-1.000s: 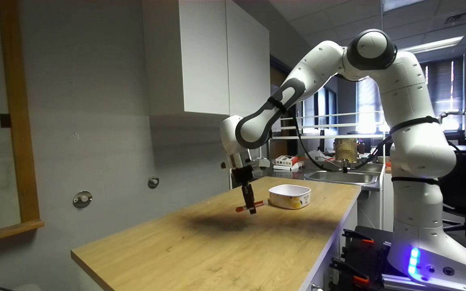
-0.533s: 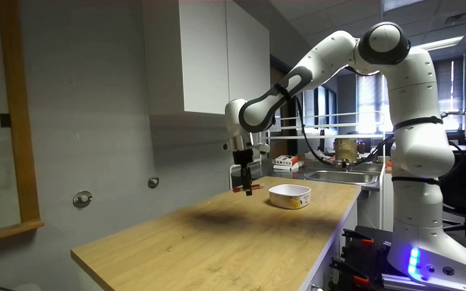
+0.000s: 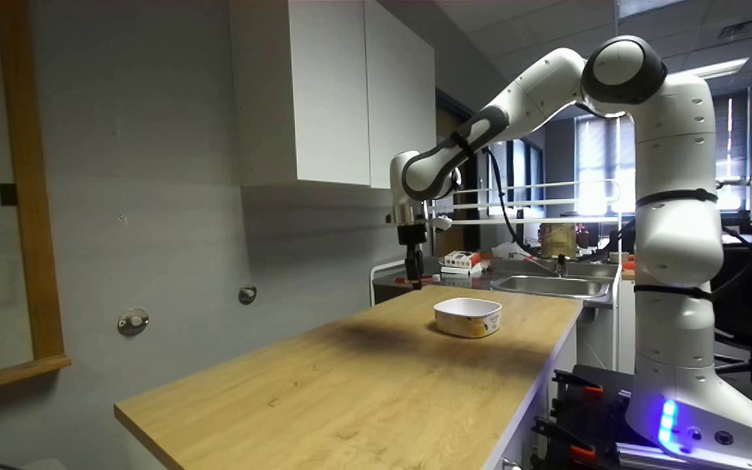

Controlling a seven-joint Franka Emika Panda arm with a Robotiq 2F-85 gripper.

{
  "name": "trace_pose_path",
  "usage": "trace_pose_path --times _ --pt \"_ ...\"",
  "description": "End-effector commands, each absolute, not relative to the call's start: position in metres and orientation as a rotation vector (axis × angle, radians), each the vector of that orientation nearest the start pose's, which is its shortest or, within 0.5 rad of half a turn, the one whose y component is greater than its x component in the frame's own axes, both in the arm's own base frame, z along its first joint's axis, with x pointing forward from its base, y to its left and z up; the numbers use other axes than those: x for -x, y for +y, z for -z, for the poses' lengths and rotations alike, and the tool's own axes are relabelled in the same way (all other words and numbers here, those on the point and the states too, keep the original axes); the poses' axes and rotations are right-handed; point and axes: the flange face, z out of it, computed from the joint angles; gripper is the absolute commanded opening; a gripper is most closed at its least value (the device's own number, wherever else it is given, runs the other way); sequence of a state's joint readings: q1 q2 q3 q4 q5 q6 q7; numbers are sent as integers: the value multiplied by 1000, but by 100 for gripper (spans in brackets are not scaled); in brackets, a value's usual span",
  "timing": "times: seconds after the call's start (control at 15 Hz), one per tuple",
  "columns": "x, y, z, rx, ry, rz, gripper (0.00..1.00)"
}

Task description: Put the marker in the bowl

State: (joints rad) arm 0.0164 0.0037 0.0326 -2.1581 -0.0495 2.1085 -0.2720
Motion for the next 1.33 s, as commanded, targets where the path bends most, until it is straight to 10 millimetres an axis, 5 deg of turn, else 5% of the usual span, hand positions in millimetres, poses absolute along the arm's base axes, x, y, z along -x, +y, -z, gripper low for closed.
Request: trace_pose_path --times 0.0,0.67,1.27 --pt "-519 -9 -391 3124 -516 -105 3" --pt "-480 -94 -327 3095 -320 -260 3" --pt "-463 -115 -301 3072 -254 -303 3"
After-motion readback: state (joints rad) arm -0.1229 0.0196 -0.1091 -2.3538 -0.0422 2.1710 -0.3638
